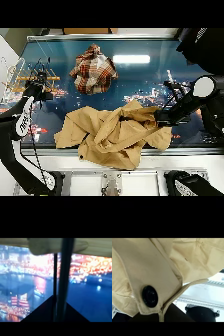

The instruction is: Fold the clothes and pants, and hang the long-sleeved shirts on hangers.

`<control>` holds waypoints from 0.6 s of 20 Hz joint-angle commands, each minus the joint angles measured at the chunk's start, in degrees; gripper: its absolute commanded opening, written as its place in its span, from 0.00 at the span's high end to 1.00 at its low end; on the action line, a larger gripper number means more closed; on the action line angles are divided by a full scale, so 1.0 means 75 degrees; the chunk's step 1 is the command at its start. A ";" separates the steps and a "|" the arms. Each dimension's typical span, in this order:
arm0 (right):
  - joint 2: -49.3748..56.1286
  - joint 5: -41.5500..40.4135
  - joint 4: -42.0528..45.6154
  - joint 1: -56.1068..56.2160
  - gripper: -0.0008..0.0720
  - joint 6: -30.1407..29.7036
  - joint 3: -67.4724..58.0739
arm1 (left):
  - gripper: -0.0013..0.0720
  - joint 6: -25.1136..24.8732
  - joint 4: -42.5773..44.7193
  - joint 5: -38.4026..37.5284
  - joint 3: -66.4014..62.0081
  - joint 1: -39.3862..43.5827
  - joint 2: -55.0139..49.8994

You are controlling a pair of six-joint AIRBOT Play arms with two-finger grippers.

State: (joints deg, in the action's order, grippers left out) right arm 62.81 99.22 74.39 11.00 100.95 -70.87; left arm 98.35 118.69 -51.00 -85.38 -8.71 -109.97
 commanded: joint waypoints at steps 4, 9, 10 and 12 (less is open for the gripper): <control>-0.0006 0.0003 0.0000 0.0003 0.97 0.0000 0.0000 | 0.96 0.0009 -0.0029 -0.0315 -0.0009 0.0006 0.0778; -0.0006 0.0003 0.0000 0.0003 0.97 0.0000 0.0000 | 0.96 -0.0262 -0.0041 -0.0568 0.0175 0.0289 0.2078; -0.0006 0.0003 0.0000 0.0003 0.97 0.0000 0.0000 | 0.96 -0.0335 -0.0038 -0.0568 0.0329 0.0434 0.2355; -0.0006 0.0003 0.0000 0.0003 0.97 0.0000 0.0000 | 0.96 -0.0344 -0.0038 -0.0557 0.0629 0.0714 0.2844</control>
State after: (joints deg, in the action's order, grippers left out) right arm 62.81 99.24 74.39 11.00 100.95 -70.87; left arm 96.73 118.30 -54.94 -83.00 -5.65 -93.76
